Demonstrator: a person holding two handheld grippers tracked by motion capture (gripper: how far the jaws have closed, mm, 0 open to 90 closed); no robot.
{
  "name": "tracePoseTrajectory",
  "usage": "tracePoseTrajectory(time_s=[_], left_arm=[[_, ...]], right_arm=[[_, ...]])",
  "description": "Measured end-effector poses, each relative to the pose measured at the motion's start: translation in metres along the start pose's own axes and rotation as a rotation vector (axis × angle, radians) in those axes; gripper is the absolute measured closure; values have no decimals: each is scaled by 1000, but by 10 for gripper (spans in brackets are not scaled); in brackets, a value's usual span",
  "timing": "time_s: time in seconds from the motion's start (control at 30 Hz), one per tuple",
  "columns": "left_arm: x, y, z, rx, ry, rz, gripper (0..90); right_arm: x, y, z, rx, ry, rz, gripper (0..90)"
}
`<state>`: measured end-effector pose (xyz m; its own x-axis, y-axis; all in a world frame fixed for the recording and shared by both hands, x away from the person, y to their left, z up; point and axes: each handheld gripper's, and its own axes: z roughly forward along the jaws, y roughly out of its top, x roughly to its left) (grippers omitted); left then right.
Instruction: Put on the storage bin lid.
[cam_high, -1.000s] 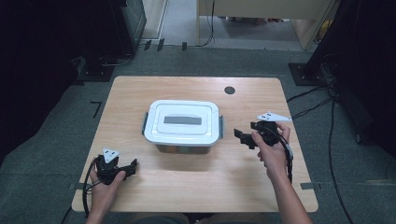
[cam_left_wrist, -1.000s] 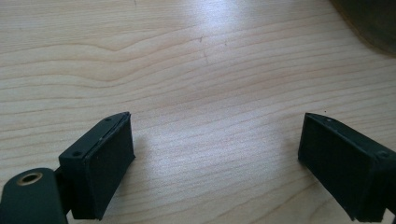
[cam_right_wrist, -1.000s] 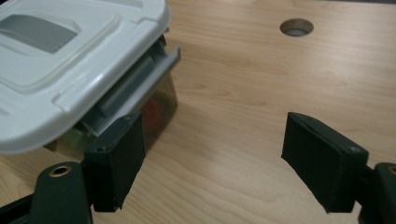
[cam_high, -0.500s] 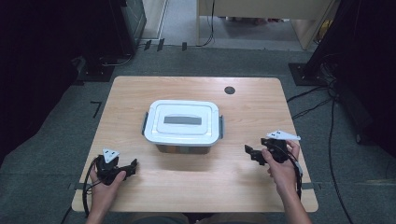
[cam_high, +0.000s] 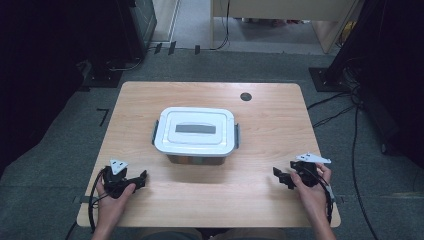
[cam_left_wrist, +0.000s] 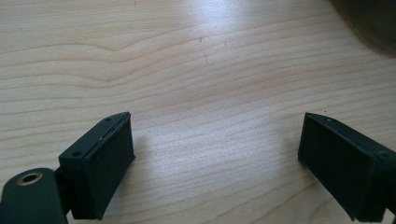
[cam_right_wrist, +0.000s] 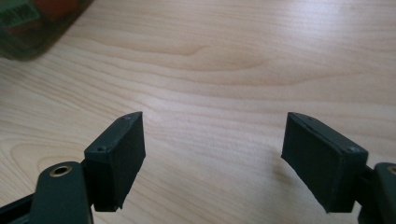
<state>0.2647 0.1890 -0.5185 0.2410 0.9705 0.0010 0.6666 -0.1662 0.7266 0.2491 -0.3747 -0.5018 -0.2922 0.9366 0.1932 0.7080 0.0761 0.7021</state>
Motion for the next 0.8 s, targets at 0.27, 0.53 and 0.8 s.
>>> tracePoseTrajectory(time_s=[0.27, 0.53, 0.8], left_arm=[[0, 0, 0, 0, 0, 0, 104], [0, 0, 0, 0, 1, 0, 104], [0, 0, 0, 0, 2, -3, 103]], right_arm=[[-9, -18, -3, 19, -18, 3, 213], [-16, -40, -10, -2, -186, -50, 0], [-17, -41, -11, 1, -174, -64, 0]])
